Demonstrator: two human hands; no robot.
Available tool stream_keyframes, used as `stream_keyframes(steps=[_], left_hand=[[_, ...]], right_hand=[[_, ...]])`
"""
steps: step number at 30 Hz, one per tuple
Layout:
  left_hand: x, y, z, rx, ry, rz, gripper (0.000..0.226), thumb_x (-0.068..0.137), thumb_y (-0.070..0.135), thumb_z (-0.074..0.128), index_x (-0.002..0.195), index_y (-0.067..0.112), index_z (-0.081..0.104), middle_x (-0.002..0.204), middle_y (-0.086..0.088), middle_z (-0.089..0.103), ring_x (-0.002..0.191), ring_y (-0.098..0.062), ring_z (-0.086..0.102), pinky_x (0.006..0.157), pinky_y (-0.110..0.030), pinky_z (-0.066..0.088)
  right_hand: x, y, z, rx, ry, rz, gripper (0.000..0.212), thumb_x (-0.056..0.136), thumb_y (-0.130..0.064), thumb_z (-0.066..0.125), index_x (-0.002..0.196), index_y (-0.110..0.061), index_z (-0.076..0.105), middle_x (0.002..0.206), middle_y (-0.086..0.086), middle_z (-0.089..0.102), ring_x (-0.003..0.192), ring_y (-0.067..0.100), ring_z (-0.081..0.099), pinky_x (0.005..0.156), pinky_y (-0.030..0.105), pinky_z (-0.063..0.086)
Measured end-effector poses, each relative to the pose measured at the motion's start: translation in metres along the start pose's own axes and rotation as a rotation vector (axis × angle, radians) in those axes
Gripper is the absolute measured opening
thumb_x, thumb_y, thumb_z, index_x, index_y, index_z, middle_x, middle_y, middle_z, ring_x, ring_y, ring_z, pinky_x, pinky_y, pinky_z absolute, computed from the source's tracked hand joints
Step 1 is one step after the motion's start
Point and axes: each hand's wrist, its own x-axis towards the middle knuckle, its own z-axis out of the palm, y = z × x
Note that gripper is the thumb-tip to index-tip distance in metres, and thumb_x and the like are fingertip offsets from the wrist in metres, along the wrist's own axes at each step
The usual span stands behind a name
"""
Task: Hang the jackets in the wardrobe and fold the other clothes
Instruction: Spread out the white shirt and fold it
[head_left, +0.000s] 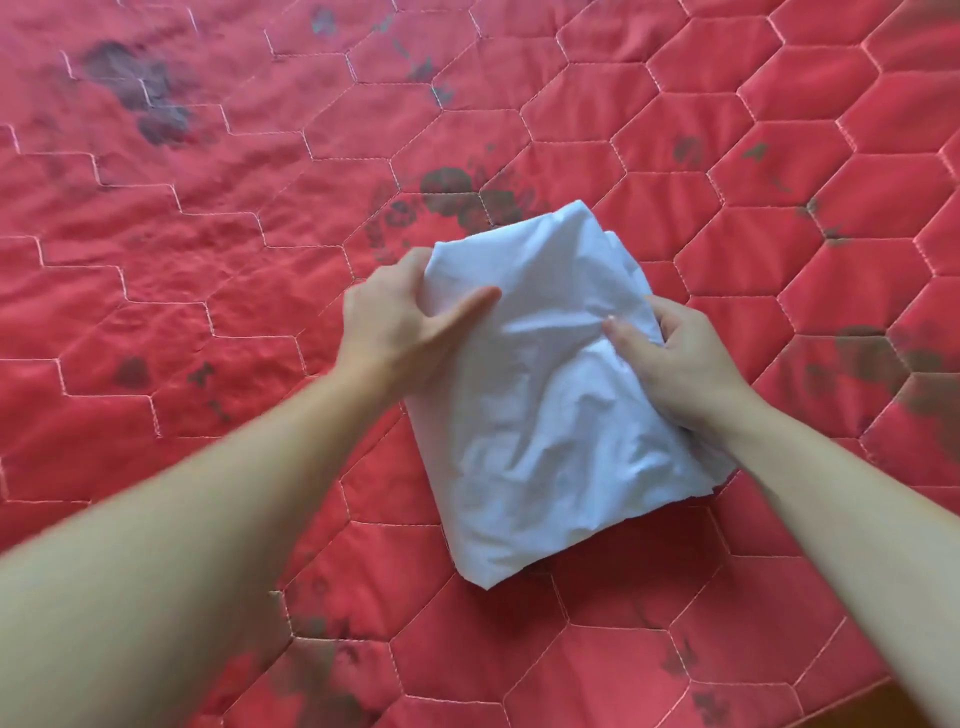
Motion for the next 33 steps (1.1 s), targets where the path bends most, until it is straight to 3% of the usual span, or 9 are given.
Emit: stream_keyframes(steps=[3,5,9,15,21,26,28,30,33], left_hand=[[0.023,-0.012,-0.008,0.127,-0.168,0.007,0.067,0.062,0.082,0.038,0.06,0.015,0.047,0.056,0.002,0.048,0.058,-0.021,0.043,0.061,-0.042,0.041],[0.032,-0.017,-0.009,0.245,-0.203,0.015,0.07,0.069,0.082,0.043,0.053,0.014,0.034,0.05,-0.001,0.039,0.053,-0.024,0.038,0.054,-0.04,0.033],[0.042,-0.014,0.0,0.415,-0.221,-0.07,0.07,0.078,0.076,0.054,0.052,0.013,0.038,0.052,-0.004,0.048,0.053,-0.024,0.047,0.048,-0.033,0.028],[0.047,-0.01,0.016,0.539,-0.231,-0.133,0.078,0.068,0.087,0.049,0.062,0.01,0.057,0.062,-0.005,0.058,0.061,-0.027,0.056,0.054,-0.032,0.038],[0.046,-0.021,0.027,0.476,-0.145,-0.049,0.069,0.074,0.081,0.051,0.061,0.013,0.05,0.067,-0.001,0.055,0.073,-0.03,0.055,0.06,-0.034,0.033],[0.026,-0.022,0.018,0.216,0.161,0.177,0.057,0.077,0.064,0.061,0.112,0.02,0.057,0.114,-0.003,0.055,0.109,-0.026,0.048,0.087,-0.031,0.028],[-0.006,-0.017,0.011,0.024,0.307,0.04,0.06,0.08,0.053,0.068,0.126,0.016,0.053,0.123,-0.006,0.052,0.11,-0.017,0.048,0.093,-0.023,0.029],[-0.044,-0.021,0.014,-0.233,0.239,-0.348,0.066,0.08,0.05,0.072,0.132,0.017,0.048,0.124,-0.003,0.054,0.094,-0.001,0.053,0.092,-0.016,0.037],[-0.085,-0.025,0.023,-0.588,-0.106,-0.749,0.058,0.071,0.06,0.071,0.114,0.021,0.062,0.103,-0.001,0.072,0.089,-0.016,0.07,0.087,-0.049,0.056]], right_hand=[[0.006,0.013,0.005,-0.104,0.082,0.012,0.034,0.096,-0.027,0.055,0.068,-0.008,0.051,0.062,-0.001,0.047,0.06,0.012,0.041,0.059,0.032,0.033],[0.008,0.021,0.008,-0.221,0.115,0.038,0.042,0.097,-0.03,0.051,0.061,-0.011,0.042,0.056,-0.001,0.042,0.058,0.017,0.039,0.059,0.037,0.03],[0.009,0.025,0.013,-0.332,0.213,0.039,0.047,0.101,-0.033,0.044,0.059,-0.014,0.033,0.052,0.004,0.039,0.059,0.031,0.037,0.062,0.043,0.021],[0.003,0.037,0.004,-0.54,0.23,0.183,0.054,0.098,-0.052,0.034,0.059,-0.015,0.036,0.065,0.012,0.049,0.069,0.039,0.045,0.06,0.039,0.031],[0.016,0.032,-0.005,-0.698,0.162,0.227,0.058,0.093,-0.063,0.033,0.061,-0.016,0.043,0.076,0.013,0.056,0.076,0.036,0.049,0.066,0.039,0.035],[0.007,0.019,-0.006,-0.828,0.278,0.155,0.035,0.092,-0.05,0.048,0.091,-0.017,0.058,0.103,0.011,0.061,0.096,0.039,0.057,0.077,0.043,0.04],[-0.007,0.005,0.007,-0.702,0.467,-0.114,0.03,0.087,-0.034,0.056,0.111,-0.016,0.06,0.112,0.009,0.057,0.105,0.033,0.056,0.087,0.044,0.039],[-0.026,-0.013,0.036,-0.574,0.454,-0.378,0.04,0.086,-0.029,0.053,0.122,-0.013,0.06,0.12,0.009,0.059,0.112,0.03,0.055,0.094,0.043,0.038],[-0.043,-0.02,0.087,-0.496,0.16,-0.448,0.051,0.09,-0.036,0.045,0.137,-0.017,0.052,0.143,0.007,0.049,0.133,0.028,0.044,0.106,0.041,0.033]])
